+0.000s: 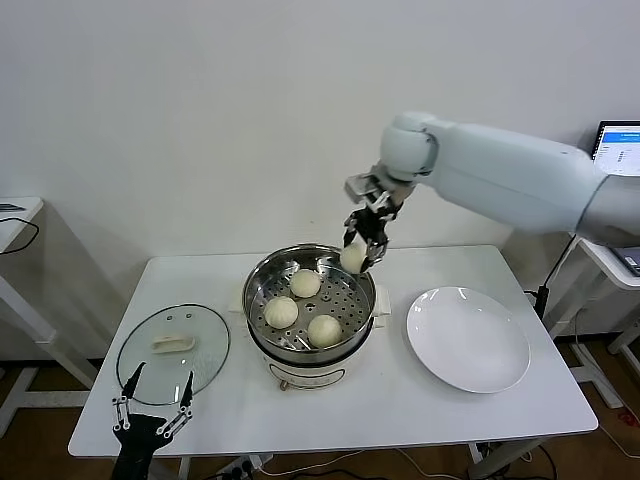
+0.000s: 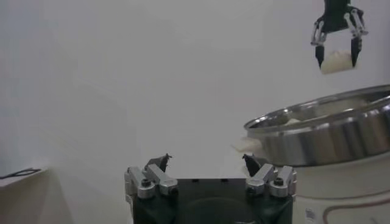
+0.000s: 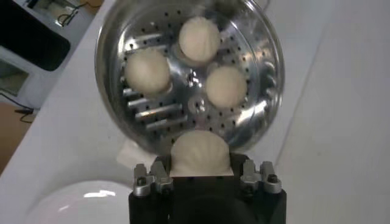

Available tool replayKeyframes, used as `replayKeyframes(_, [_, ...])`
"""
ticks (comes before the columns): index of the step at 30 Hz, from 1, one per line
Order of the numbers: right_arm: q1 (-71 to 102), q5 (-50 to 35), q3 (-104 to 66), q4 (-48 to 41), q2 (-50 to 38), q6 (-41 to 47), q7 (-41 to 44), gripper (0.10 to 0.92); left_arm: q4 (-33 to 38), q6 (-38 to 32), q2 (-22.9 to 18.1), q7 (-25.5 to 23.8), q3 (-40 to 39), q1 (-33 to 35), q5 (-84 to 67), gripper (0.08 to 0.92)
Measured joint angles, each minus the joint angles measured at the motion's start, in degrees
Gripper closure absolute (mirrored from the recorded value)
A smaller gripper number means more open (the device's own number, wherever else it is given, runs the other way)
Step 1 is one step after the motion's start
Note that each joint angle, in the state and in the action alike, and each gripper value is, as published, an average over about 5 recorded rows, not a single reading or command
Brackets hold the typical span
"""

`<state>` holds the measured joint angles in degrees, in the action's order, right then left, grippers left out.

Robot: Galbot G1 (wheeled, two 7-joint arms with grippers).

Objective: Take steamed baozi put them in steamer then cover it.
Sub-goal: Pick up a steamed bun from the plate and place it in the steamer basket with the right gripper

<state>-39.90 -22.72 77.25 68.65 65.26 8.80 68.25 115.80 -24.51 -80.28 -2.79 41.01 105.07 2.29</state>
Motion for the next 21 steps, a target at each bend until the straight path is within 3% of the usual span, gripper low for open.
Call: replayKeyframes(21, [6.15, 3.25, 3.53, -2.09, 6.25, 2.67, -3.41, 0.389, 0.06, -0.21, -0.15, 0.15, 1.19, 0.34, -0.14, 0.177])
